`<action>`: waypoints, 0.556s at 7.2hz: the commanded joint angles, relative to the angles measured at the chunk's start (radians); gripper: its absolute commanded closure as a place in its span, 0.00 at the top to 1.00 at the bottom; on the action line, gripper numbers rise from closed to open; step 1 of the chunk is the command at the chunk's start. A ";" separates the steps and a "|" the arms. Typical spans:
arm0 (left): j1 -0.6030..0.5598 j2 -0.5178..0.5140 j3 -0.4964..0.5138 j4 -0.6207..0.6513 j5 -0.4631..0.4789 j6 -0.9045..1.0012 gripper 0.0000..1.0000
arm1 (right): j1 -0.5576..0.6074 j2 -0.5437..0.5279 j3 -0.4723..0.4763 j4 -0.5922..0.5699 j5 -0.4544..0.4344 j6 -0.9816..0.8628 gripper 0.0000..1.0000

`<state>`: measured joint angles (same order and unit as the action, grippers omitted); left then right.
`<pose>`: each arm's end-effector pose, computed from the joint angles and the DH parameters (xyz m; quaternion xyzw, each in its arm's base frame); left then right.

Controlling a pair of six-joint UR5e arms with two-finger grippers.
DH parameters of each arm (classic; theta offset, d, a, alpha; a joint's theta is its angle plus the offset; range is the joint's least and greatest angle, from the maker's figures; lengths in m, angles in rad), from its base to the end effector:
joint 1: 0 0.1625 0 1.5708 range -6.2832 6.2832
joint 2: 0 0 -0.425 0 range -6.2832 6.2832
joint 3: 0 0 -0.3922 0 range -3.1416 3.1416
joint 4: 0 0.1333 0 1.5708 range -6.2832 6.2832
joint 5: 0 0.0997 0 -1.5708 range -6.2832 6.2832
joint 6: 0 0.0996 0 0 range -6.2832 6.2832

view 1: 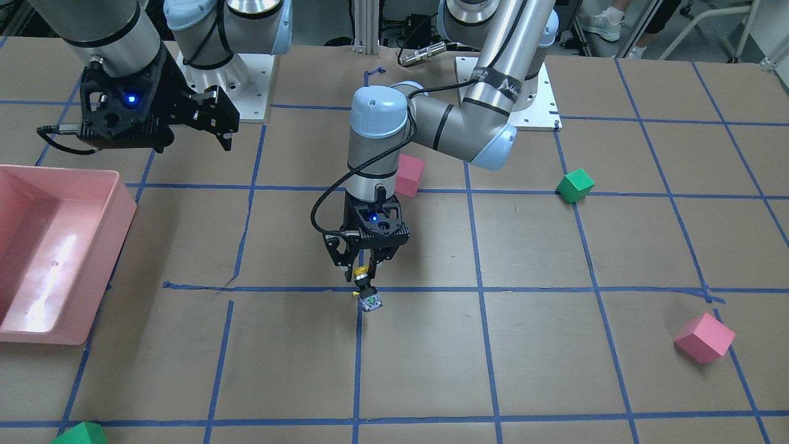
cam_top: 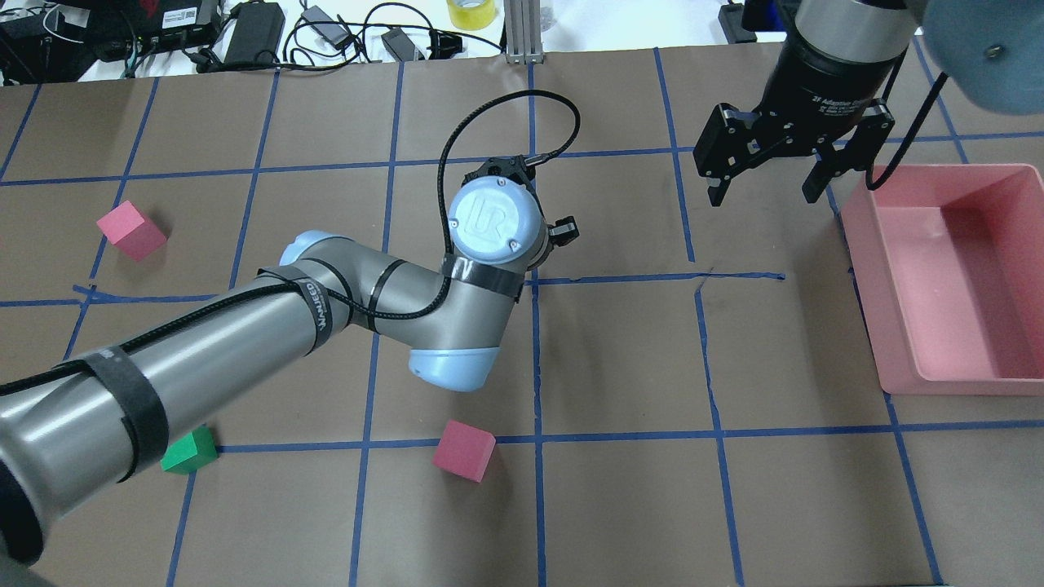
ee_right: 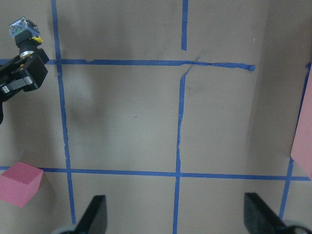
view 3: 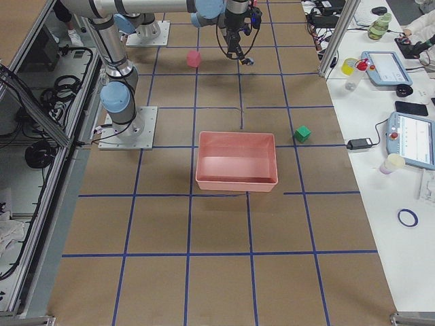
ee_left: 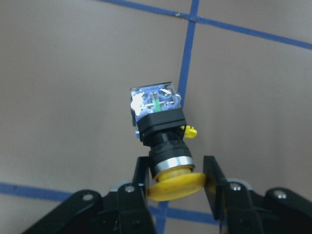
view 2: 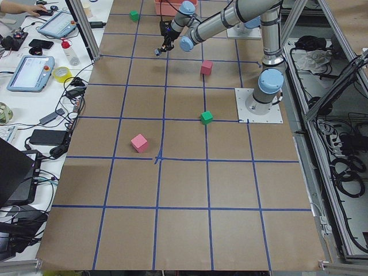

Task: Align button upright
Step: 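Rotate the button cap-up and lower it onto the table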

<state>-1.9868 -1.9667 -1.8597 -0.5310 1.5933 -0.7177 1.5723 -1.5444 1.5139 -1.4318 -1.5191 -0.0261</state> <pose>-0.3606 -0.4920 0.2478 0.1499 -0.9728 0.1549 0.0855 0.1392 -0.4914 0.4896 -0.0124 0.9981 0.0539 0.0265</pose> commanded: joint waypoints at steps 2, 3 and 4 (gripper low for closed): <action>0.114 0.022 0.106 -0.401 -0.313 -0.054 0.00 | 0.000 0.003 0.002 0.001 -0.002 0.000 1.00; 0.161 0.019 0.119 -0.467 -0.382 -0.057 0.00 | -0.002 0.001 0.002 0.001 -0.006 -0.002 1.00; 0.186 0.009 0.138 -0.533 -0.500 -0.071 0.00 | 0.000 0.000 0.002 0.001 -0.004 -0.002 1.00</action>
<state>-1.8404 -1.9481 -1.7435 -0.9795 1.2189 -0.7759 1.5718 -1.5430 1.5155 -1.4313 -1.5226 -0.0271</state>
